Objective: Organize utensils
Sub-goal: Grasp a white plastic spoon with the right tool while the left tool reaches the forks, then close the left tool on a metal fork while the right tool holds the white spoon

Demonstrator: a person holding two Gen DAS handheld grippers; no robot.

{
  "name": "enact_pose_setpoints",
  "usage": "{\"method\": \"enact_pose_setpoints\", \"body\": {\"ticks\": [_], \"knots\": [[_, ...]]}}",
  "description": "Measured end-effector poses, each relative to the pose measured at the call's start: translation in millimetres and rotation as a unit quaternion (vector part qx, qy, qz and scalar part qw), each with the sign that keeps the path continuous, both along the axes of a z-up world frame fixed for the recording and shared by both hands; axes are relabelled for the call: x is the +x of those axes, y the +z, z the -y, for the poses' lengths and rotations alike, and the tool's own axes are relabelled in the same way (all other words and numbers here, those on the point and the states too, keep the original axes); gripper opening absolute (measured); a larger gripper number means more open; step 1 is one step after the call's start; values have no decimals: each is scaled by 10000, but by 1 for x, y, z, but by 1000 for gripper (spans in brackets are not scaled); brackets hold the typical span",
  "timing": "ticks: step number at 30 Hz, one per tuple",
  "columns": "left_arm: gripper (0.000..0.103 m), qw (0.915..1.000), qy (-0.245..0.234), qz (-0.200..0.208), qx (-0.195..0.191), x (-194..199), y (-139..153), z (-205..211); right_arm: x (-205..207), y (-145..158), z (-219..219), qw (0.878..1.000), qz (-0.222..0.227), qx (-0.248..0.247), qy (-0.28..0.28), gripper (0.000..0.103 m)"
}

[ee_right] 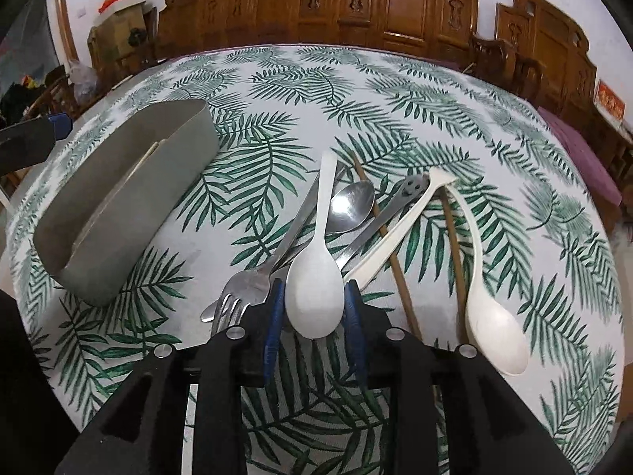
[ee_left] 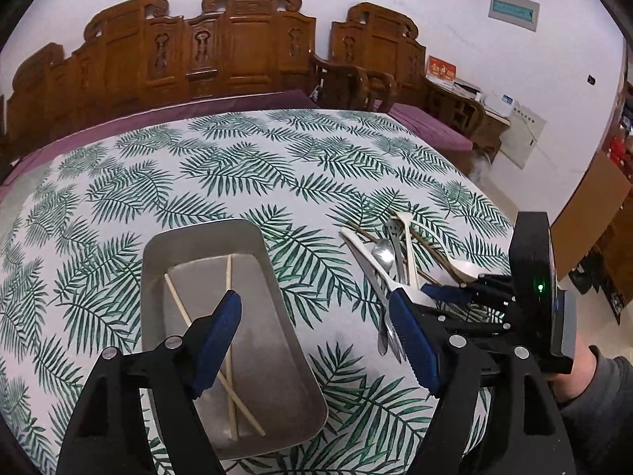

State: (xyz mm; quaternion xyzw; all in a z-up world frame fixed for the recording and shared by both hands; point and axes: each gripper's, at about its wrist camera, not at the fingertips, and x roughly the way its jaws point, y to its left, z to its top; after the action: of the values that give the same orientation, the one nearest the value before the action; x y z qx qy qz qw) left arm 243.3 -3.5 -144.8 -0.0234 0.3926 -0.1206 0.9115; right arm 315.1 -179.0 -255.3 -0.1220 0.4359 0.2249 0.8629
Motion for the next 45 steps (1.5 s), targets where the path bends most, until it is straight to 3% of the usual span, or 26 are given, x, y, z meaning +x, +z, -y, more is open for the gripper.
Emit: {"method": "enact_pose_setpoints", "body": {"ticks": [9, 19, 21, 27, 28, 34, 45], "knots": [[74, 9999, -71, -42, 58, 0, -4, 5, -1, 8, -4, 9994, 336, 5, 121, 39], [74, 9998, -157, -49, 64, -2, -6, 13, 4, 3, -5, 9997, 108, 109, 175, 39], [74, 9998, -184, -57, 80, -2, -6, 15, 6, 1, -3, 9999, 49, 62, 147, 33], [74, 9996, -255, -66, 126, -3, -8, 22, 5, -1, -2, 9998, 25, 64, 177, 29], [74, 9995, -265, -68, 131, -4, -8, 24, 5, -1, -3, 9998, 7, 66, 198, 8], [74, 9993, -329, -91, 176, -5, -11, 31, 7, 2, 5, 9998, -28, 146, 100, 3], [74, 9985, -483, -143, 220, -5, -26, 57, 11, 23, 34, 9977, 75, 638, -207, 3]]}}
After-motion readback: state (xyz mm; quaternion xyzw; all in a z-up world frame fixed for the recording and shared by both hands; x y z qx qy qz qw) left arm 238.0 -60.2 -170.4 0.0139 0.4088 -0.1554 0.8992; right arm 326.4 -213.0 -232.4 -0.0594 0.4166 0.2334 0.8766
